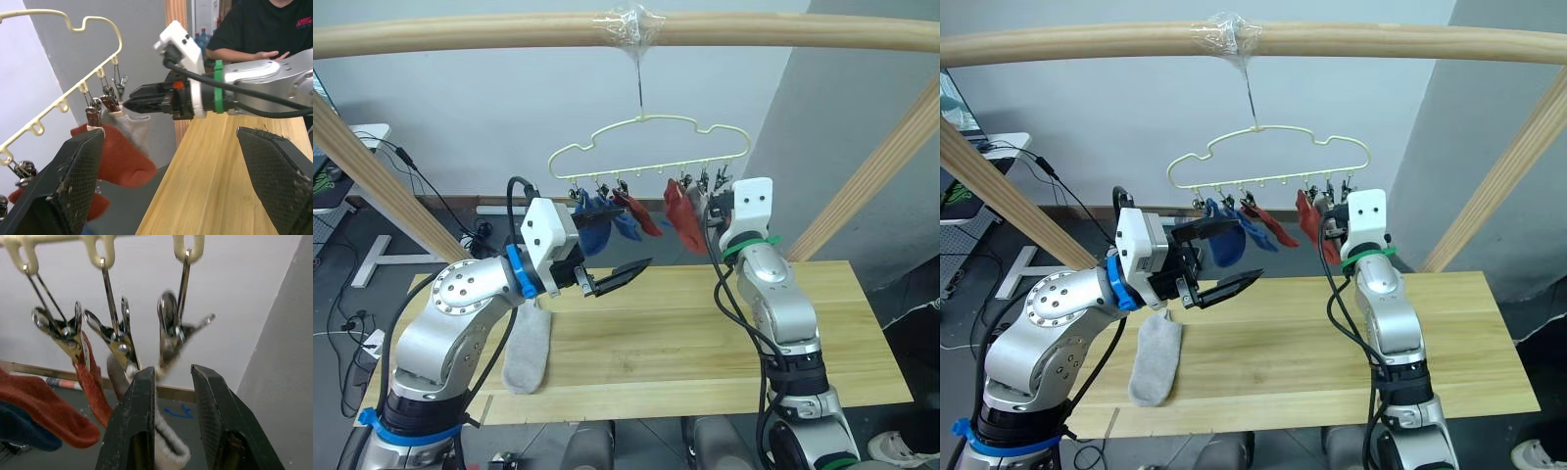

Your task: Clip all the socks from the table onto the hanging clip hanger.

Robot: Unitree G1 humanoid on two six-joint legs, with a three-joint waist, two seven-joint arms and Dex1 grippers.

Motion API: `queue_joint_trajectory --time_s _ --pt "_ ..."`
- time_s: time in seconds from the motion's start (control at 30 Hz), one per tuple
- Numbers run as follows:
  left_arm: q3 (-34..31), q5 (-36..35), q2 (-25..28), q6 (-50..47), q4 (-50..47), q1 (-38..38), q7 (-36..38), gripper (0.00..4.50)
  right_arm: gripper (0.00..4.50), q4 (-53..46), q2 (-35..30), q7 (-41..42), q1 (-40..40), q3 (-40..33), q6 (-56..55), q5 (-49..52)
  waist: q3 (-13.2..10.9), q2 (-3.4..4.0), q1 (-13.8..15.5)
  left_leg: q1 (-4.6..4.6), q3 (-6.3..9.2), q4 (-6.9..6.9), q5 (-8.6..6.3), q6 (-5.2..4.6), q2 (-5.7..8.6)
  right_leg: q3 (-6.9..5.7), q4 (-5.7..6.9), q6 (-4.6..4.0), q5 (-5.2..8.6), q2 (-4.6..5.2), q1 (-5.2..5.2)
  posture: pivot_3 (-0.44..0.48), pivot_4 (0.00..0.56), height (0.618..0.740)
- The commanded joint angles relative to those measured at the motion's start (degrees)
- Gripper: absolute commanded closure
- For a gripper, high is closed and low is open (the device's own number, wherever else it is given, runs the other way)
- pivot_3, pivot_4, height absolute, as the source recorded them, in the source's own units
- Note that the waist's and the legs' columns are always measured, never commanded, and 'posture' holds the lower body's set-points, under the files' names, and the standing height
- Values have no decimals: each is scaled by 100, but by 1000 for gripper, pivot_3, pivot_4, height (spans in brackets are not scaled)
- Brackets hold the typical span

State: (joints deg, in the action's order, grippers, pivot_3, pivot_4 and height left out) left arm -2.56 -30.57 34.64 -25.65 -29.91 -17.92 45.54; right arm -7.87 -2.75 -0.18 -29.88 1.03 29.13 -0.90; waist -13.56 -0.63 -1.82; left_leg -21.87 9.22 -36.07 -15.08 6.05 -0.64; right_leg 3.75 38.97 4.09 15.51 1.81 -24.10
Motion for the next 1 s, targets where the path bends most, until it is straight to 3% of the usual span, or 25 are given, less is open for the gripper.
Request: queue_joint_trajectory --time_s 0.03,1.0 --pt "-51 -127 -2 -1 -269 -73 -73 0 3299 15 60 -98 -130 -113 -184 24 0 0 3 0 0 0 0 0 0 0 0 0 0 0 0 115 204 740" --pt "-18 -239 -53 -64 -223 -320 -153 0 3299 286 77 -104 -564 -72 -494 -45 0 0 3 -1 0 1 0 0 0 0 0 -1 -1 0 -1 114 210 740"
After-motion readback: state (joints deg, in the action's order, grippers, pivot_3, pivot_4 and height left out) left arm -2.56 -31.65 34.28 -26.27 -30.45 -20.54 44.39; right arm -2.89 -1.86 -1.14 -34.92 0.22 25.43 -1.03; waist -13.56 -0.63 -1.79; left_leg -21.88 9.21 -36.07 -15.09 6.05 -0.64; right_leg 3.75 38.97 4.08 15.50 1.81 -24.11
